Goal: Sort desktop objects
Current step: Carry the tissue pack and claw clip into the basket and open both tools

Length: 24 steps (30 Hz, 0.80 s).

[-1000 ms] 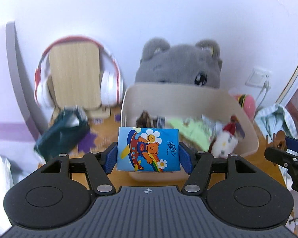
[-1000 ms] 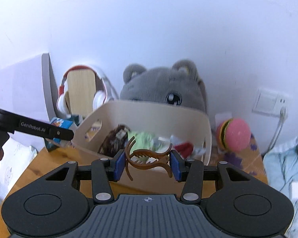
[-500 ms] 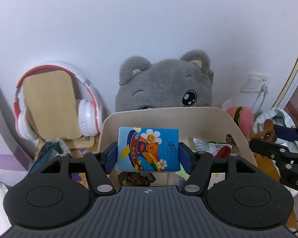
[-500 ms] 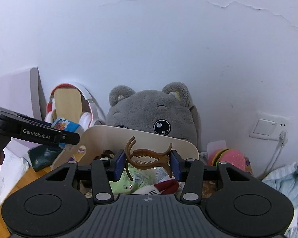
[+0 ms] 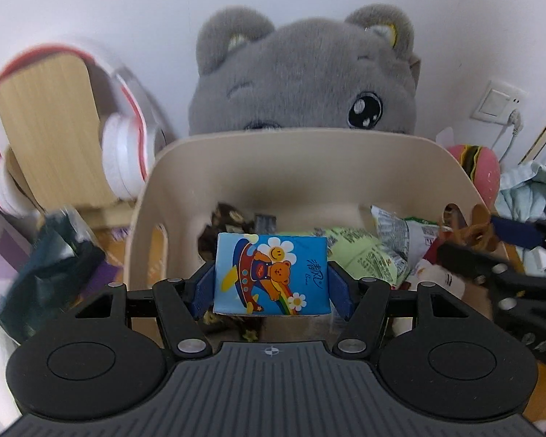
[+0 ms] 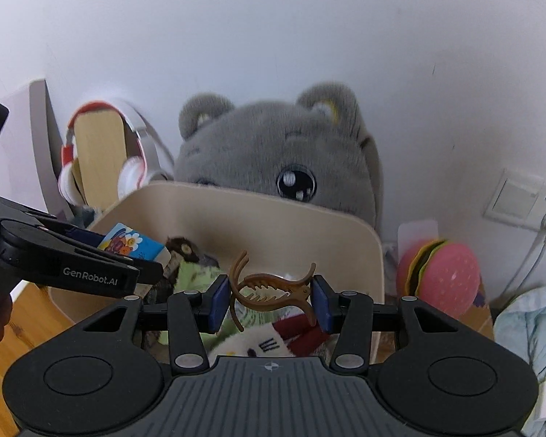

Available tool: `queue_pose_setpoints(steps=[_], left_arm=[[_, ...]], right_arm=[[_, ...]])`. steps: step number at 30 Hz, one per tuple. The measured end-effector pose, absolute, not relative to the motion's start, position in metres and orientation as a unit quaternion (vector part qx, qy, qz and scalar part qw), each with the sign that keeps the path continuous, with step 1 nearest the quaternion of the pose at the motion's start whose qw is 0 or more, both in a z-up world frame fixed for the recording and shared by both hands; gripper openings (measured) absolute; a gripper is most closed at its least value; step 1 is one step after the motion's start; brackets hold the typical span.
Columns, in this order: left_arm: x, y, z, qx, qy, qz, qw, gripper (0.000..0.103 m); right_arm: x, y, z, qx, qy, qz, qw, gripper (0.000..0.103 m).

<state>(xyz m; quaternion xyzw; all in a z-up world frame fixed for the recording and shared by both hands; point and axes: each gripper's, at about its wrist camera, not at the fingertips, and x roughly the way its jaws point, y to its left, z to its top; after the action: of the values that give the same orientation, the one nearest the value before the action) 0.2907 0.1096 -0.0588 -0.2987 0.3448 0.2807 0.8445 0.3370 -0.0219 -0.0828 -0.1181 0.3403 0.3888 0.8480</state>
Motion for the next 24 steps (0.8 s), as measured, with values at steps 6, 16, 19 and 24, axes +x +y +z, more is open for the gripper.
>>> queue_pose_setpoints(steps=[6, 16, 19, 24], left_arm=[[0.3, 0.104, -0.07, -0.286, 0.37, 0.277, 0.84, 0.065], [0.298, 0.094, -0.078, -0.284, 0.386, 0.272, 0.835, 0.066], [0.293, 0.092, -0.074, -0.281, 0.379, 0.275, 0.838, 0.07], [0.281, 0.084, -0.06, -0.263, 0.365, 0.271, 0.851, 0.075]], right_arm=[[0.341, -0.012, -0.104, -0.138, 0.366, 0.395, 0.832, 0.045], [0.344, -0.016, -0.11, -0.123, 0.384, 0.381, 0.832, 0.057], [0.345, -0.024, -0.112, -0.106, 0.391, 0.377, 0.833, 0.071], [0.346, -0.04, -0.108, -0.082, 0.396, 0.365, 0.839, 0.08]])
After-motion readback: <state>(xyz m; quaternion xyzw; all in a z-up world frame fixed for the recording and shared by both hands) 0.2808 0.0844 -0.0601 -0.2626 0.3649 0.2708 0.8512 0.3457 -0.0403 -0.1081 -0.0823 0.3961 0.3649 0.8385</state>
